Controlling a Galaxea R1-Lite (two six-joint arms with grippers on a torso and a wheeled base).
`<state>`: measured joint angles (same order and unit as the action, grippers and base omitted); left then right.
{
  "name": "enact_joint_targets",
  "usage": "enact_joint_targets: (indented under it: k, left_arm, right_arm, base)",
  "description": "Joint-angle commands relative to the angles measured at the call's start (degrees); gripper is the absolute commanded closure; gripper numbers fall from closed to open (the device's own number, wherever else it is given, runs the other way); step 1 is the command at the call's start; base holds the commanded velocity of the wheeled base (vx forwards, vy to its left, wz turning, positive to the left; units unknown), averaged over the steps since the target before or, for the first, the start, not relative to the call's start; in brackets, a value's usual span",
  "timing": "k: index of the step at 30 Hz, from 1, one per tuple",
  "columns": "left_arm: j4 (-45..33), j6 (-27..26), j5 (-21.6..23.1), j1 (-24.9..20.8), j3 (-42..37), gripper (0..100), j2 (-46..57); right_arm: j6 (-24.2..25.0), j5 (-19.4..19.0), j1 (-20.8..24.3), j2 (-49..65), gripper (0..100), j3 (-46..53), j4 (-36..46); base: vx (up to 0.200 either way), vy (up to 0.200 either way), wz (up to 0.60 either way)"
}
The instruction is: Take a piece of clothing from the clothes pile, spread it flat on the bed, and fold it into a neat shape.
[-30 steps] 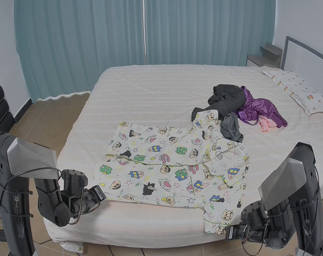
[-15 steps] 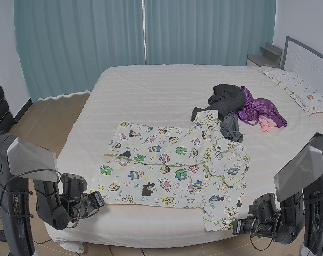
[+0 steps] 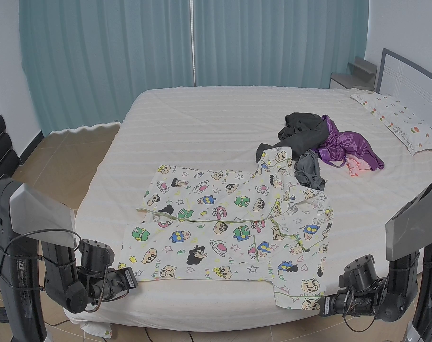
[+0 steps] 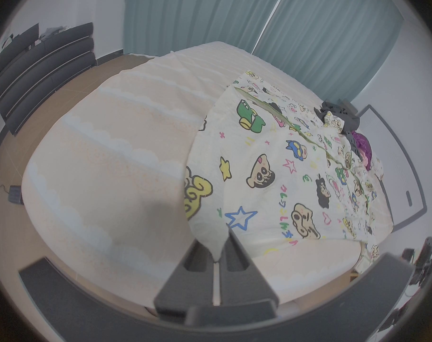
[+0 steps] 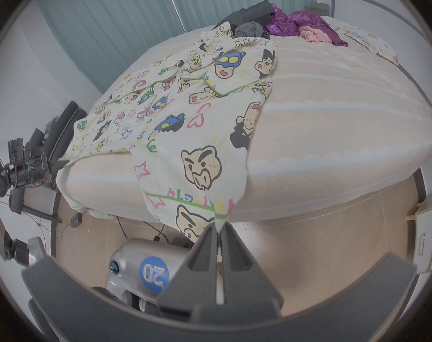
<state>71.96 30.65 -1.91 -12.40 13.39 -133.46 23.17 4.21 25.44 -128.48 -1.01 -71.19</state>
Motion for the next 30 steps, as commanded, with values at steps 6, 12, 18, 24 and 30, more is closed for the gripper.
enact_joint_targets:
  k: [6, 12, 18, 24, 30]
  left_arm:
    - [-0.1, -3.3, 0.0, -0.3, -4.4, 100, 0.1]
    - [-0.1, -5.7, 0.0, -1.2, -7.4, 100, 0.8]
    - [-0.1, -8.2, 0.1, -1.8, -10.1, 100, 1.0]
    - [-0.1, -8.5, 0.2, -1.8, -9.8, 100, 0.8]
    - [-0.1, -8.2, 0.2, -1.7, -8.7, 100, 0.7]
  right_arm:
    - [-1.8, 0.0, -0.7, 3.0, 100, 1.0, 3.3]
    - [-2.9, 0.0, -0.7, 4.6, 100, 1.0, 6.8]
    - [-3.4, -0.2, -0.5, 4.1, 100, 1.0, 7.3]
    - [-3.5, -1.0, -0.1, 3.1, 100, 1.0, 6.6]
    - [-3.5, -2.6, 1.2, -0.4, 0, 1.0, 5.0]
  base:
    - [0.000, 0.000, 0.00]
    - [0.000, 0.000, 0.00]
    - [0.000, 0.000, 0.00]
    - [0.000, 0.000, 0.00]
    - [0.000, 0.000, 0.00]
